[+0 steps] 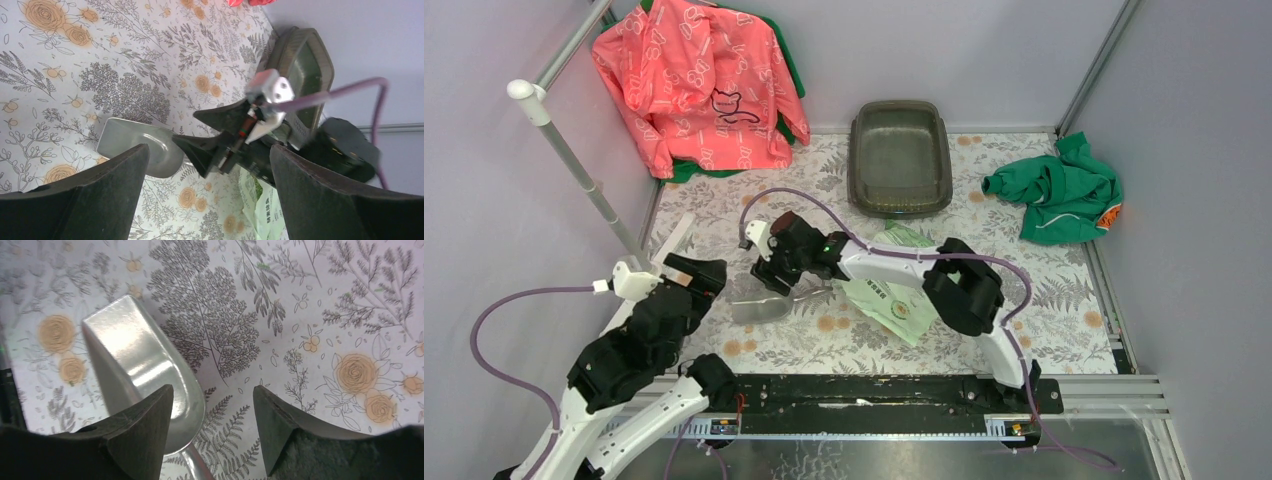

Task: Fill the litter box with clean litter
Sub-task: Pick up the spatula from the center of the board.

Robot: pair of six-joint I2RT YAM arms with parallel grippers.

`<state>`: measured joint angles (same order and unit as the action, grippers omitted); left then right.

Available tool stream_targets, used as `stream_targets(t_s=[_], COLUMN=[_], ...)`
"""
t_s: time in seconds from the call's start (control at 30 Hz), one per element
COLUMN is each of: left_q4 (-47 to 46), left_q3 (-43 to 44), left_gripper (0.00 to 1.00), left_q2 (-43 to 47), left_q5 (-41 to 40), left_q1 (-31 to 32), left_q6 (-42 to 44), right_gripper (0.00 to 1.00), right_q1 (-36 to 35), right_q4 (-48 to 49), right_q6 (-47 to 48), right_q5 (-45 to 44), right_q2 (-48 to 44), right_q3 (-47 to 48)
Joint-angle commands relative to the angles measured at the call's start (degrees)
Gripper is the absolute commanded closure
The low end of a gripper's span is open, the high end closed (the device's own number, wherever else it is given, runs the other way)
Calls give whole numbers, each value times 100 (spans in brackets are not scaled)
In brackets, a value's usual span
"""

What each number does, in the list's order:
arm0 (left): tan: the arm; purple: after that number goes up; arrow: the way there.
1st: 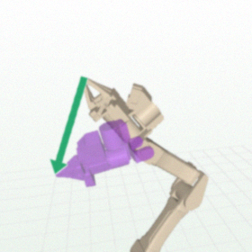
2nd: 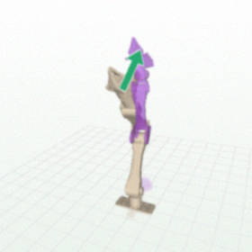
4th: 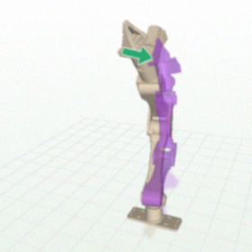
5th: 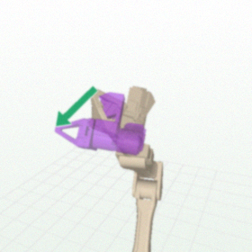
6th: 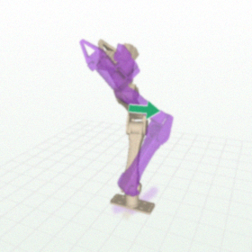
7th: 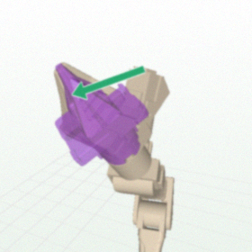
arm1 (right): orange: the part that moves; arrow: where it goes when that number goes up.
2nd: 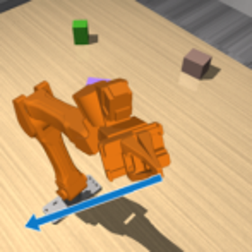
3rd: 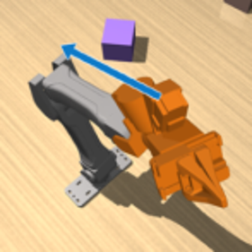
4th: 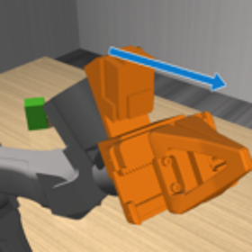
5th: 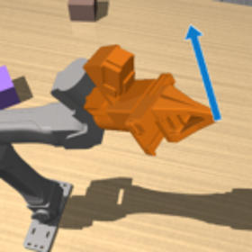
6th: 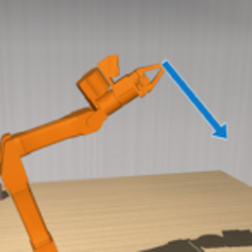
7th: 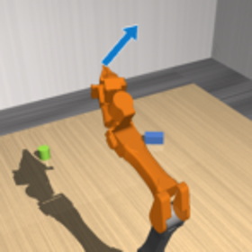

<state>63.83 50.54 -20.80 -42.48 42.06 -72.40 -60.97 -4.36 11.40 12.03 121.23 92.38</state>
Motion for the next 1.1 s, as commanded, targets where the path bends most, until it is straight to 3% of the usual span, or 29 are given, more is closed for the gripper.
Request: stream_targets(t_s=[0.0, 0.17, 0.43, 0.73, 0.8, 0.9, 1.07], left_q4=[139, 134, 104, 56, 52, 54, 56], left_q3=[189, 253, 204, 131, 123, 101, 107], left_gripper=[1, 1, 1, 1, 1, 1, 1], left_q2=[155, 241, 265, 259, 258, 261, 179], left_q5=[-225, -225, -232, -181, -175, -153, -65], left_q1=[38, 36, 43, 40, 40, 40, 37], left_q6=[132, 189, 191, 167, 165, 157, 156], right_gripper=[34, 35, 40, 56, 66, 100, 100], right_q1=[33, 33, 33, 33, 24, 23, 32], right_q4=[-460, -809, -888, -1051, -1182, -1396, -1384], right_q6=[-90, -32, 48, 99, 84, 2, -428], right_q5=[-189, -265, -183, 97, 133, 56, -78], right_q2=[441, 891, 921, 990, 1060, 1181, 965], right_q3=[714, 1139, 949, 1085, 1247, 1497, 1643])
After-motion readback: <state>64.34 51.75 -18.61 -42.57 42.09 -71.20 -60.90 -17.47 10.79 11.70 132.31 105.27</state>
